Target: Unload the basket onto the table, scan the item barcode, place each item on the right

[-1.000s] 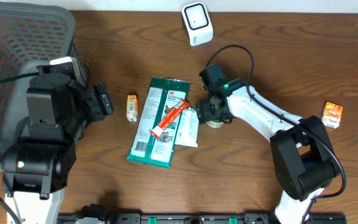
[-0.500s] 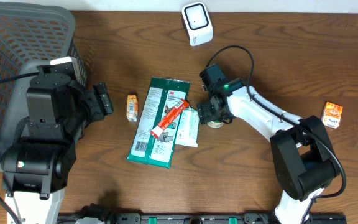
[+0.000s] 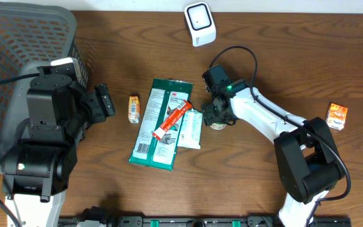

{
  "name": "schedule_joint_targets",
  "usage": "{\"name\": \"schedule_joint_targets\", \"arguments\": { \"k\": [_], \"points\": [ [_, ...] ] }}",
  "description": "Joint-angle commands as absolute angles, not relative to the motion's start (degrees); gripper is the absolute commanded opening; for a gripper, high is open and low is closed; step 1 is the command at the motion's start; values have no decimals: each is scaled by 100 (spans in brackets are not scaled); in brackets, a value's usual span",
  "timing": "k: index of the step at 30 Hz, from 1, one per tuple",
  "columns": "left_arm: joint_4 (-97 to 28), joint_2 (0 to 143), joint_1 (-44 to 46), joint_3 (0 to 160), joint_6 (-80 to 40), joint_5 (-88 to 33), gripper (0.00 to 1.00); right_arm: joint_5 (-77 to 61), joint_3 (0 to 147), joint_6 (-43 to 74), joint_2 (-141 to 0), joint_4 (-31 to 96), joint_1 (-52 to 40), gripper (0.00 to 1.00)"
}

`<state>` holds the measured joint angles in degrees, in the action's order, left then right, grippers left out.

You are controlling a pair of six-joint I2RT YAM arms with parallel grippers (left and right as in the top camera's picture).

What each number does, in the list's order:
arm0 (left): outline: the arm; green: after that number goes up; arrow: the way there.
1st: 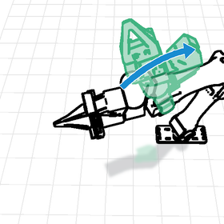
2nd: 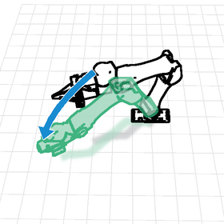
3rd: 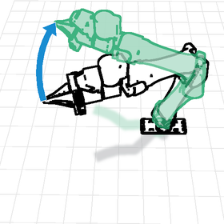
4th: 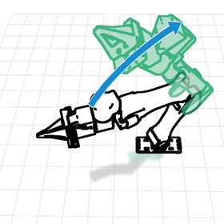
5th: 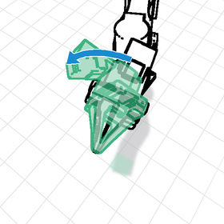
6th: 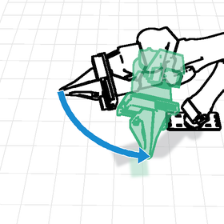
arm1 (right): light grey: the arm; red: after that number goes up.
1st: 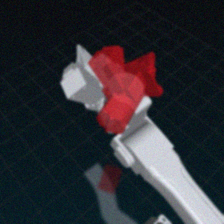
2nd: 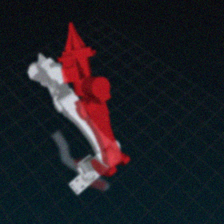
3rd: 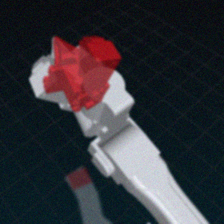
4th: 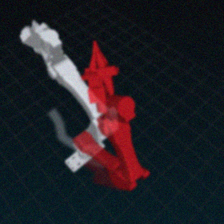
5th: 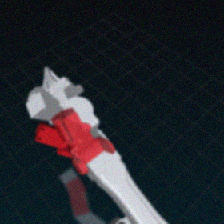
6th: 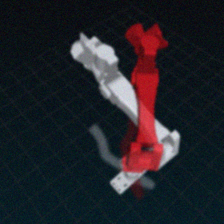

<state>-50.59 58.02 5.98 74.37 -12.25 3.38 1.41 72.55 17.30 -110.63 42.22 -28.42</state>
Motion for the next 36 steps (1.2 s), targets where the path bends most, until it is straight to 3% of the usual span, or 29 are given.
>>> {"name": "schedule_joint_targets", "arguments": {
  "k": [1, 3, 6, 8, 11, 15, 20, 23, 26, 36],
  "points": [
    [-5057, 5800, 563, 7491, -1258, 370, 87, 191, 7220, 1629, -11091, 4222, -2893, 61],
    [-5057, 5800, 563, 7491, -1258, 373, 87, 204, 7220, 1553, -11091, 4237, -2893, 54],
    [-5057, 5800, 563, 7491, -1258, 370, 87, 213, 7223, 1551, -11091, 4261, -2891, 52],
    [-5057, 5800, 563, 7491, -1258, 370, 87, 209, 7258, 1363, -11083, 4296, -2893, 39],
    [-5057, 5800, 563, 7491, -1258, 370, 87, 209, 7513, 1223, -11004, 4755, -2891, 30],
    [-5057, 5800, 563, 7491, -1258, 370, 87, 211, 8169, 1144, -10744, 5647, -2893, 23],
    [-5057, 5800, 563, 7491, -1258, 370, 87, 209, 9067, 1146, -10204, 6390, -2893, 21],
    [-5057, 5800, 563, 7491, -1258, 373, 87, 207, 9806, 1146, -9710, 6604, -2893, 13],
    [-5057, 5800, 563, 7491, -1258, 370, 87, 207, 10210, 1151, -9347, 6442, -2893, 2],
    [-5057, 5800, 563, 7491, -1258, 370, 87, 209, 10235, 1151, -9153, 4652, -2812, 1]
  ]
}}
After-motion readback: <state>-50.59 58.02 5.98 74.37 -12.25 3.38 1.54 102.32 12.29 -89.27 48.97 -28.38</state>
